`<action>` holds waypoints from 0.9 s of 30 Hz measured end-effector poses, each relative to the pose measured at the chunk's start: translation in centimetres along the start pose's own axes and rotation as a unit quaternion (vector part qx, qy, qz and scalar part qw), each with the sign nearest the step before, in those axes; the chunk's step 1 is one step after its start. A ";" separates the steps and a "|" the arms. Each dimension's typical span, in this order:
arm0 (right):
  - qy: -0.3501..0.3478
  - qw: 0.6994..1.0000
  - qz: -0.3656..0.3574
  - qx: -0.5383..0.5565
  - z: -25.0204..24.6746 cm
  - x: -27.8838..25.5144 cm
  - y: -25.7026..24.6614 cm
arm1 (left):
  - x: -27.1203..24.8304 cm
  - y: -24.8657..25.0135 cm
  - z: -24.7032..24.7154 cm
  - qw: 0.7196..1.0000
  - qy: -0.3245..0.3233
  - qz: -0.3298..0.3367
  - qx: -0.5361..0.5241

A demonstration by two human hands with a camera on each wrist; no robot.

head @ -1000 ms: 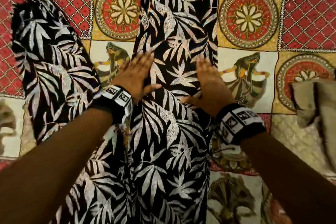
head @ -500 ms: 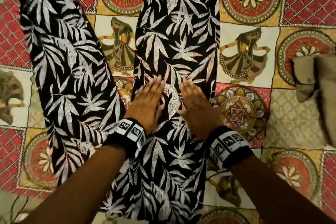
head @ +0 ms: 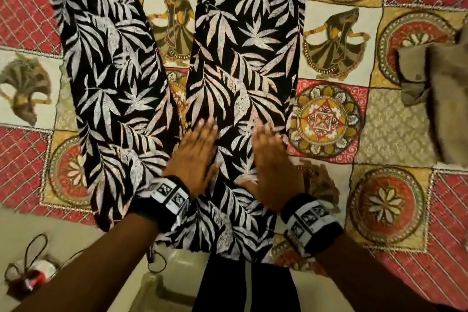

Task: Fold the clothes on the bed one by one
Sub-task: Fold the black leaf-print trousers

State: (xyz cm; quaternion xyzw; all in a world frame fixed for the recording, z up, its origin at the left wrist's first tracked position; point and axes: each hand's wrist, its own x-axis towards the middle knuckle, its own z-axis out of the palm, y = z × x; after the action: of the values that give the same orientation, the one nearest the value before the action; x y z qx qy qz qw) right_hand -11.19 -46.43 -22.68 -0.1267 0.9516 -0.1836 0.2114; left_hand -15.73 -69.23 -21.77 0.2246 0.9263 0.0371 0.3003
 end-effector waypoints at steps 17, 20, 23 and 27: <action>0.033 0.999 -0.031 -0.007 6.4 -10.2 -4.8 | -10.9 6.8 10.5 0.992 0.093 -0.064 -0.059; -0.004 0.999 -0.035 -0.007 9.5 -12.3 -6.1 | -13.0 6.8 14.0 0.978 0.125 -0.148 -0.081; -0.008 1.000 0.002 -0.009 11.0 -13.8 -4.2 | -13.7 5.2 15.5 0.976 0.156 -0.141 -0.050; -0.031 0.998 0.037 -0.047 11.2 -15.3 -3.1 | -15.7 3.1 16.7 0.981 0.153 -0.119 -0.020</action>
State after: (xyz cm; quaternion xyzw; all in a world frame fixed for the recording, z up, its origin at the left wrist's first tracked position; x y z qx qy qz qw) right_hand 7.78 -47.68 -25.36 -0.1071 0.9560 -0.1272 0.2417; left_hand 6.29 -74.45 -26.32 0.0987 0.9804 0.0531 0.1621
